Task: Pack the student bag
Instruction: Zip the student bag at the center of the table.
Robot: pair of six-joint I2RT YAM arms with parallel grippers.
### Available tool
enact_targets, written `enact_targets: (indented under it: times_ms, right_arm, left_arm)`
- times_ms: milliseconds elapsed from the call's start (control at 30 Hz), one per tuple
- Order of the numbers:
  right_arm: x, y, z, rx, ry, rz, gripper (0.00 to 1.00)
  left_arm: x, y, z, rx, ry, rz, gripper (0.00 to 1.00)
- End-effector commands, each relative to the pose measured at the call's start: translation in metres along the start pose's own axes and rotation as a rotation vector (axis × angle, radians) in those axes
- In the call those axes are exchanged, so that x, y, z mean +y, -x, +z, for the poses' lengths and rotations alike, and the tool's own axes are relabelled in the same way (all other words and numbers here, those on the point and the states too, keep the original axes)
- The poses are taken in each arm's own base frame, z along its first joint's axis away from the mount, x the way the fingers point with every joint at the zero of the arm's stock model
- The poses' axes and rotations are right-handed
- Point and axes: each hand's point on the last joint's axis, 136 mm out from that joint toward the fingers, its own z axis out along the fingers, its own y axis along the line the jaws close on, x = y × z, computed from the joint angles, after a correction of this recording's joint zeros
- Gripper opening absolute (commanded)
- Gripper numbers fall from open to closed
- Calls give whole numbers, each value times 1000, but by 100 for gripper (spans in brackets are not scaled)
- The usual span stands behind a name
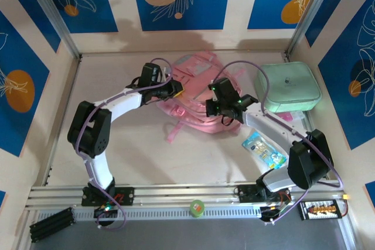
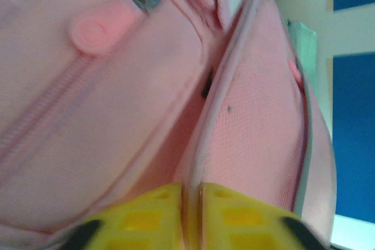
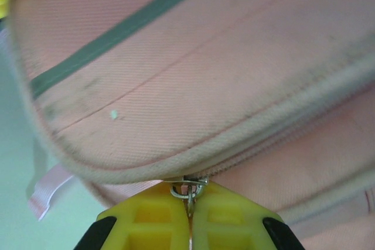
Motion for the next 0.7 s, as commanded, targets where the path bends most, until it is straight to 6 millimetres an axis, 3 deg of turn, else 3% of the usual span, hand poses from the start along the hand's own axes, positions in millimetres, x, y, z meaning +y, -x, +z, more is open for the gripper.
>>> enact_targets:
  times_ms: [0, 133, 267, 500, 667]
  right_arm:
    - [47, -1, 0, 48, 166, -159, 0]
    - [88, 10, 11, 51, 264, -219, 0]
    - [136, 23, 24, 56, 357, -278, 0]
    - [192, 31, 48, 82, 455, -320, 0]
    - [206, 23, 54, 106, 474, -339, 0]
  left_arm:
    - [9, 34, -41, -144, 23, 24, 29]
    - [35, 41, -82, -237, 71, -33, 39]
    - [48, 26, -107, -267, 84, -74, 42]
    - [56, 4, -110, -243, 58, -137, 44]
    - [51, 9, -103, -228, 50, -141, 36]
